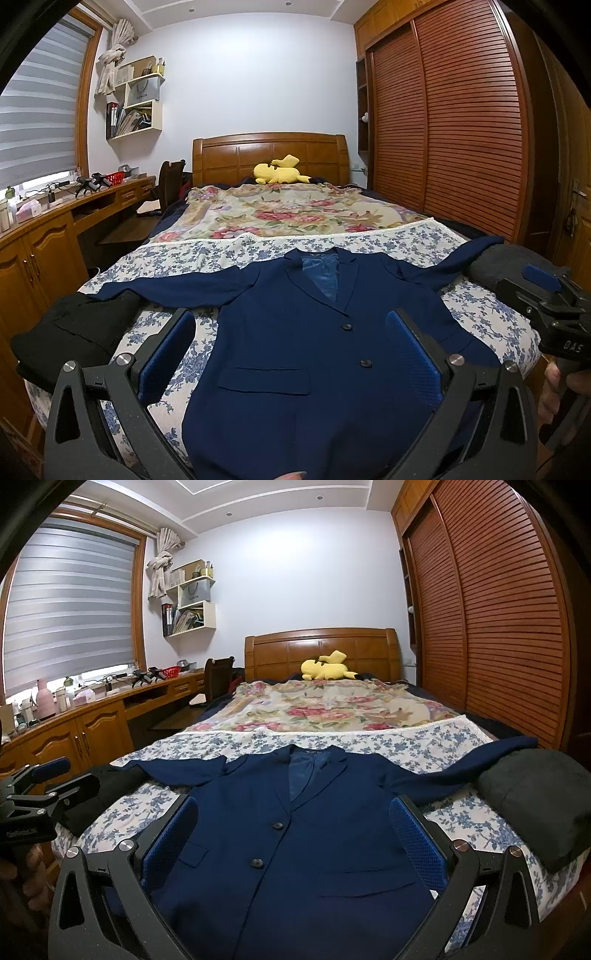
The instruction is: Fold large clothes
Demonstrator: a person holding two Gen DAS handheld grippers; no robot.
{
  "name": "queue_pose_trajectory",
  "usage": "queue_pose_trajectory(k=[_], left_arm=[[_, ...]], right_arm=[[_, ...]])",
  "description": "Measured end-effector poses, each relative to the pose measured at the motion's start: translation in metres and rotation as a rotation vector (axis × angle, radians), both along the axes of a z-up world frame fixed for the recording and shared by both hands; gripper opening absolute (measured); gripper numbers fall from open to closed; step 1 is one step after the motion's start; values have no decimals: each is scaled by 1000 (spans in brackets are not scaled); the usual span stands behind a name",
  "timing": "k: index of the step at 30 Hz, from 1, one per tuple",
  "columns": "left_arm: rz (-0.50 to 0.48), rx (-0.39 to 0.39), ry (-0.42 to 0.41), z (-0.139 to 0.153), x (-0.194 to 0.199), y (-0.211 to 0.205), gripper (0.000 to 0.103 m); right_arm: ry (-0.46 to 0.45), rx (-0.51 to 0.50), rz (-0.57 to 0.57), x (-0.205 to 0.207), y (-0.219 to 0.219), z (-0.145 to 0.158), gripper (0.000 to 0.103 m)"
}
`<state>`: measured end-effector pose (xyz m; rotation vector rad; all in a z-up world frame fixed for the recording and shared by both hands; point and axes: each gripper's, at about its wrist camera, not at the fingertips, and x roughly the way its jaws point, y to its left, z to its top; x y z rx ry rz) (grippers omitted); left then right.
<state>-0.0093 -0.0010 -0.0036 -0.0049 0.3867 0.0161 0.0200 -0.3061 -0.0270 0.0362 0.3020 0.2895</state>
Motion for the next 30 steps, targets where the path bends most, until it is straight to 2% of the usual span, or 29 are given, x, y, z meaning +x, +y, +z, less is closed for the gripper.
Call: queue_pose_trajectory(k=[30], left_arm=[[-5, -3, -29, 4, -5, -1, 103]], right_arm=[[-1, 8, 0, 0, -1, 0, 103]])
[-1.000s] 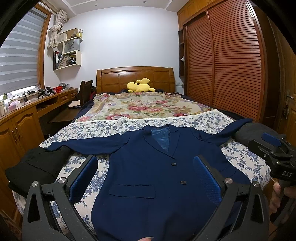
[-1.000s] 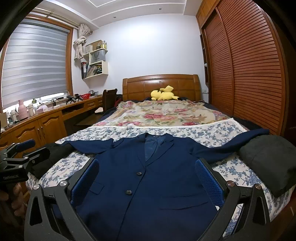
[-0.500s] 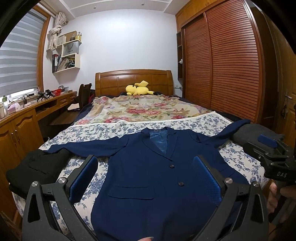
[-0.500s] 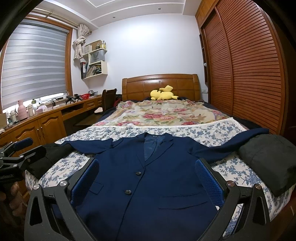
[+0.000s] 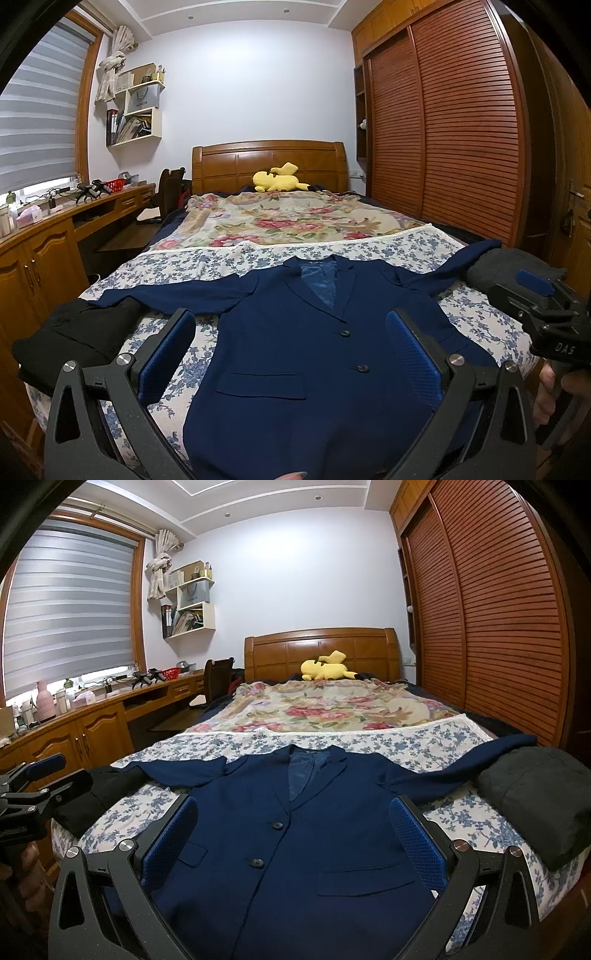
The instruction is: Fold large clothes
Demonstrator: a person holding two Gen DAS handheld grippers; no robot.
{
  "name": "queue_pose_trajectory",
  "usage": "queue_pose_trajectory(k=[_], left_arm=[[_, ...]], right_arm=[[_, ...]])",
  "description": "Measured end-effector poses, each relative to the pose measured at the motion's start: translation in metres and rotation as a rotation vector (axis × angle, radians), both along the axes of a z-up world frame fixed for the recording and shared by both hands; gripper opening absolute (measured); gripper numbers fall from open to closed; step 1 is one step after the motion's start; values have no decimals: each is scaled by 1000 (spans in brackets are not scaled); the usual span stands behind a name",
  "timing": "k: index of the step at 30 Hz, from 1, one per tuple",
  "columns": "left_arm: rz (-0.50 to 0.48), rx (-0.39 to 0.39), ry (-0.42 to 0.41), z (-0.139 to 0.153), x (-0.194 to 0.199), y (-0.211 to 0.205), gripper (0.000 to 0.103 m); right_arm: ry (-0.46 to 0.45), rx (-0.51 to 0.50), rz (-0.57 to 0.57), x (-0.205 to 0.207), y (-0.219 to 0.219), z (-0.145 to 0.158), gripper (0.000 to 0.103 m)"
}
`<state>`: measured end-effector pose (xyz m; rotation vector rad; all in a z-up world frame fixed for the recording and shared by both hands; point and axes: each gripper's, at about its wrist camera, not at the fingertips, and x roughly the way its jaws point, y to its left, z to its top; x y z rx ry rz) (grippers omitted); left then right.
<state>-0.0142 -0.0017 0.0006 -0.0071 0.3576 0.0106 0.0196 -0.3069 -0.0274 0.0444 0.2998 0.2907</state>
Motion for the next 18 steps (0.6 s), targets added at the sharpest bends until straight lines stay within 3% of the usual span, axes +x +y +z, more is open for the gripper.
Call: queue_pose_trajectory(k=[18], left_arm=[[2, 2, -3, 1, 0, 1, 103]], right_arm=[[-6, 8, 4, 0, -3, -2, 103]])
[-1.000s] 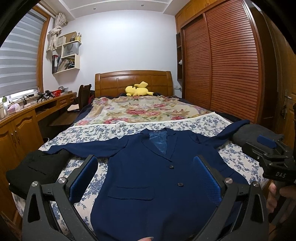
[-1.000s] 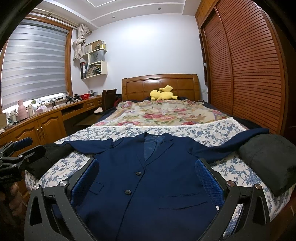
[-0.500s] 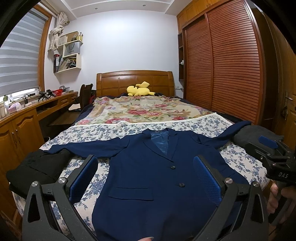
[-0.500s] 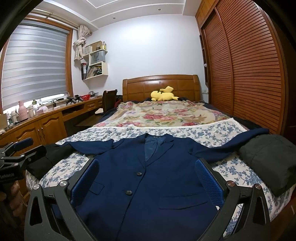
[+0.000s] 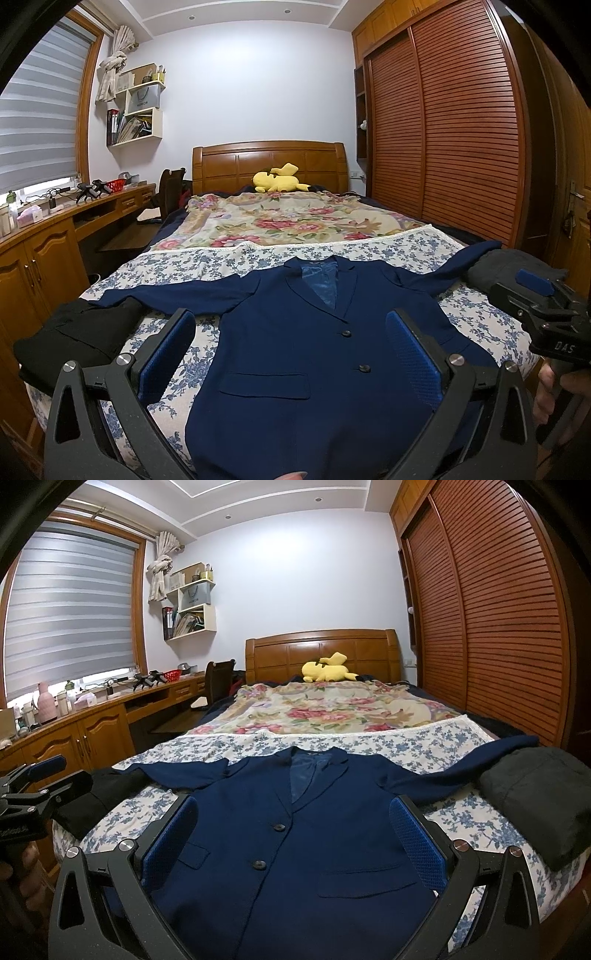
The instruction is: Fold large clothes
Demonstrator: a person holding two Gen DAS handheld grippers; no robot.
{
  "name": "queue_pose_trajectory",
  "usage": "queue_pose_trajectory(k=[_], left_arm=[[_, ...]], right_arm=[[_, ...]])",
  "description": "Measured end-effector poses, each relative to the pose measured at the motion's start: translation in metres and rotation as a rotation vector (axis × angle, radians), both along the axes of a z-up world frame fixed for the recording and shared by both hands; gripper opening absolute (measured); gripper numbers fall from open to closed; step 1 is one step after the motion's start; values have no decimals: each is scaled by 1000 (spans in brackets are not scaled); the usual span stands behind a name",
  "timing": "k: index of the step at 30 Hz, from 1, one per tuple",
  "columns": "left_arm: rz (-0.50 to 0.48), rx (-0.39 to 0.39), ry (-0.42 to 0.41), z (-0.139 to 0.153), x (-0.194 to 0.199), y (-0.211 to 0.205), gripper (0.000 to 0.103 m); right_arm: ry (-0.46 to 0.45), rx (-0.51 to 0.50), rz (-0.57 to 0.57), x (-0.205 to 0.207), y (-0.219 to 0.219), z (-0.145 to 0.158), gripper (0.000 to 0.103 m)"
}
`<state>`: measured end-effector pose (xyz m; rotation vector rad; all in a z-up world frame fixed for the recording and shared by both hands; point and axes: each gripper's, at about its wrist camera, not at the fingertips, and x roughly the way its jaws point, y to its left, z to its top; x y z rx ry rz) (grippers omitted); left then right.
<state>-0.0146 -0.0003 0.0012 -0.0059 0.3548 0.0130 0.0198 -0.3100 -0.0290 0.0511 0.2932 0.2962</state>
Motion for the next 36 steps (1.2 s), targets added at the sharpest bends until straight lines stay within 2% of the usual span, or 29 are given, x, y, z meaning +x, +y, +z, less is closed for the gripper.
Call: queue_pose_trajectory(k=[21, 27, 36], left_arm=[[-3, -3, -2, 1, -2, -1, 103], [-12, -6, 32, -13, 14, 0, 103], [-13, -31, 97, -47, 57, 3, 103]], right_arm=[[2, 6, 1, 0, 0, -1, 103], [13, -12, 3, 8, -2, -11, 103], [109, 4, -27, 50, -15, -47, 103]])
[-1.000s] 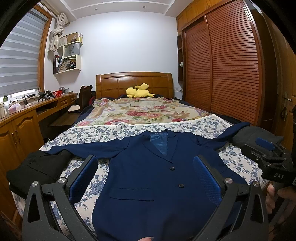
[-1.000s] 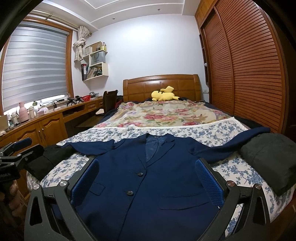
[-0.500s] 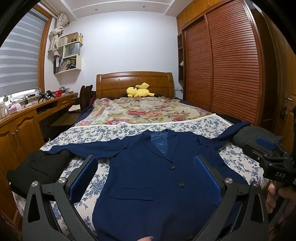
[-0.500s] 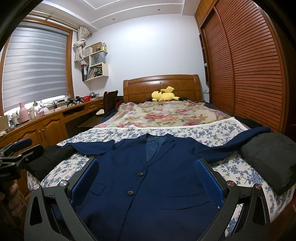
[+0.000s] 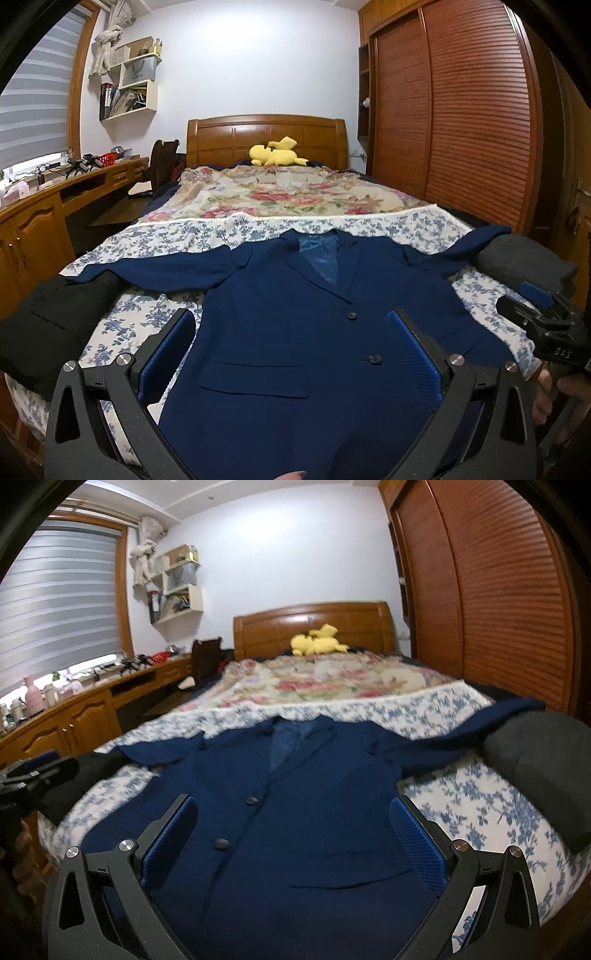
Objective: Fold large clothes
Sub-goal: 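Move the right gripper to the jacket sleeve cuff and grasp it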
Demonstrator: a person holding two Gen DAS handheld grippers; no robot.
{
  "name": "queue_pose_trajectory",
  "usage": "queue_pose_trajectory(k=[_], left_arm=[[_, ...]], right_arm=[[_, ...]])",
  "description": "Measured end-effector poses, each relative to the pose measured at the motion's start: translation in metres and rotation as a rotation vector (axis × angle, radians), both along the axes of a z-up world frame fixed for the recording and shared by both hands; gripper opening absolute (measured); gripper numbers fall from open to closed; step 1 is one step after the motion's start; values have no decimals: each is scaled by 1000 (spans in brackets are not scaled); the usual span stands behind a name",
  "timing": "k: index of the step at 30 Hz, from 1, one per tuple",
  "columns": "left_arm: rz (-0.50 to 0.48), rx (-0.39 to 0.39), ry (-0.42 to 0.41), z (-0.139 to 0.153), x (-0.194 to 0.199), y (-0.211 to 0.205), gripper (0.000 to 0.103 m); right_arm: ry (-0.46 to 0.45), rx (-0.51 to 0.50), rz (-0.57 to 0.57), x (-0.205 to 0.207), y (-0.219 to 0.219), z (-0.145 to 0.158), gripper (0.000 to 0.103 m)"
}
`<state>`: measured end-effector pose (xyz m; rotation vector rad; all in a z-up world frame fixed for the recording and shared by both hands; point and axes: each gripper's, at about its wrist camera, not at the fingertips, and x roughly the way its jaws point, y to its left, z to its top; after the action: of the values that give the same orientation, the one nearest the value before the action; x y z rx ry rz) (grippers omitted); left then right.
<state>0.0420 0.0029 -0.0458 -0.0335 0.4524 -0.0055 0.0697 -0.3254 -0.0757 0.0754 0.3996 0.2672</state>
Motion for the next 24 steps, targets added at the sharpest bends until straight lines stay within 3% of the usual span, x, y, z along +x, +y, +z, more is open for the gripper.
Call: queue_pose_trajectory(k=[8, 24], left_arm=[[-26, -18, 20, -26, 35, 4, 103], [-163, 56, 65, -44, 129, -31, 103]], right_arm=[[73, -5, -60, 48, -9, -21, 103], [96, -71, -150, 94, -17, -14, 103]])
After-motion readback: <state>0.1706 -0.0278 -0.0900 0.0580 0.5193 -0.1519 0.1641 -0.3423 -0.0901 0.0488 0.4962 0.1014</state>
